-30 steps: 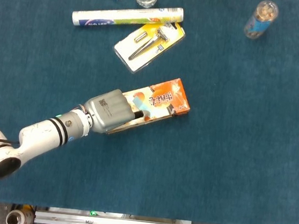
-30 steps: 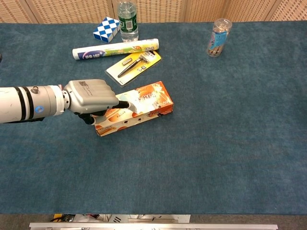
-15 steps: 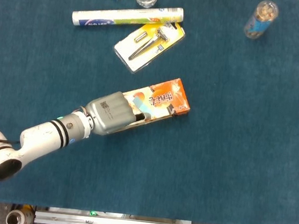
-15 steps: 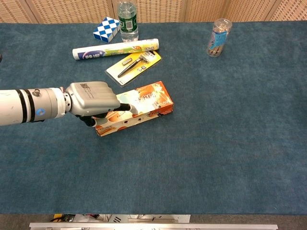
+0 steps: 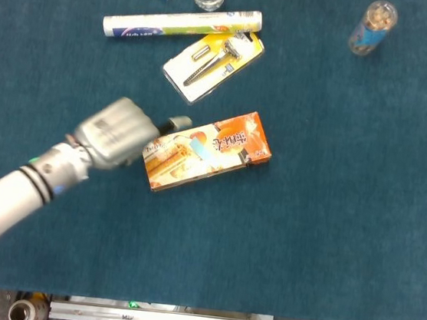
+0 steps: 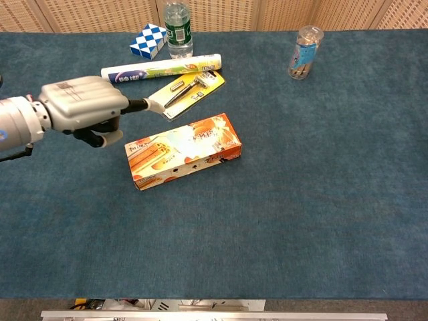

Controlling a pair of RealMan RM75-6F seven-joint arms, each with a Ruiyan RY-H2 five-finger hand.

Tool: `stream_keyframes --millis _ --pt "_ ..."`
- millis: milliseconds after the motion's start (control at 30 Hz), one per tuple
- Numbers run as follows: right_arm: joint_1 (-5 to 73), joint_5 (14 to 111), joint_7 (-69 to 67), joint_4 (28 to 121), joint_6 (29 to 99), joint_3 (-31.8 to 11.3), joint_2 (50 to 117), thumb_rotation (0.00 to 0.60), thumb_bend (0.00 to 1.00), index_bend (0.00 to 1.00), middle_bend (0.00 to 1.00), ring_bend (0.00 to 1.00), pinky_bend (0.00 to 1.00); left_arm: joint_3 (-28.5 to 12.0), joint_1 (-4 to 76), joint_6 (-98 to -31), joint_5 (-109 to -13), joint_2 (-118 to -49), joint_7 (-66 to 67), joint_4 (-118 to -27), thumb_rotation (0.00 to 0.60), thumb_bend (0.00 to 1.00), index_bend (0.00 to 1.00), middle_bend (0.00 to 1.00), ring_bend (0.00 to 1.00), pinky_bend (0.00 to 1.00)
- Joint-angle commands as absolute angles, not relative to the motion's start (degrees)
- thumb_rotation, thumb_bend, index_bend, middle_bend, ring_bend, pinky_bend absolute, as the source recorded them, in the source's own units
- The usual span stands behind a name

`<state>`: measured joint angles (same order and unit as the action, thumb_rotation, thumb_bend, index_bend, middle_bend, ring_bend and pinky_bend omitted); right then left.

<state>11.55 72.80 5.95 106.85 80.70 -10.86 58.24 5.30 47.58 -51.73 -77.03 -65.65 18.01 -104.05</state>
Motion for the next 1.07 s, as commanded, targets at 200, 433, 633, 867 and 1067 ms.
stream_keyframes --millis 200,433,633,867,1067 --pt "9.88 72.29 8.28 104.45 82.95 -9.97 59.25 0.6 0.3 0.39 0.63 0.71 0.99 4.03 34.61 -68.01 -76.15 -63.19 8.26 -98.93 0.6 0.45 0.07 0.59 0.57 0.76" --pt "8.46 72.82 8.31 100.75 84.54 -9.04 61.12 0.6 0.29 0.37 0.51 0.48 0.7 1.87 26.84 -75.73 -70.3 -65.58 5.36 -93.81 0.6 0.35 0.07 0.33 0.3 0.45" --pt "7.94 74.02 10.86 100.24 85.2 -8.1 62.16 0.6 0.29 0.37 0.49 0.48 0.69 0.7 18.73 -85.02 -69.22 -67.75 2.25 -90.8 0.6 0.35 0.08 0.3 0.29 0.4" --pt "8.25 74.57 12.74 101.42 84.36 -7.71 62.81 0.6 0.29 0.37 0.49 0.48 0.69 -0.19 14.23 -87.71 -67.89 -67.71 3.5 -91.24 0.6 0.35 0.08 0.3 0.29 0.39" --pt "8.5 74.48 13.45 102.37 83.5 -7.71 62.7 0.6 0.29 0.37 0.49 0.48 0.69 -0.74 11.75 -87.84 -67.86 -67.46 3.08 -91.58 0.6 0.35 0.08 0.3 0.29 0.38"
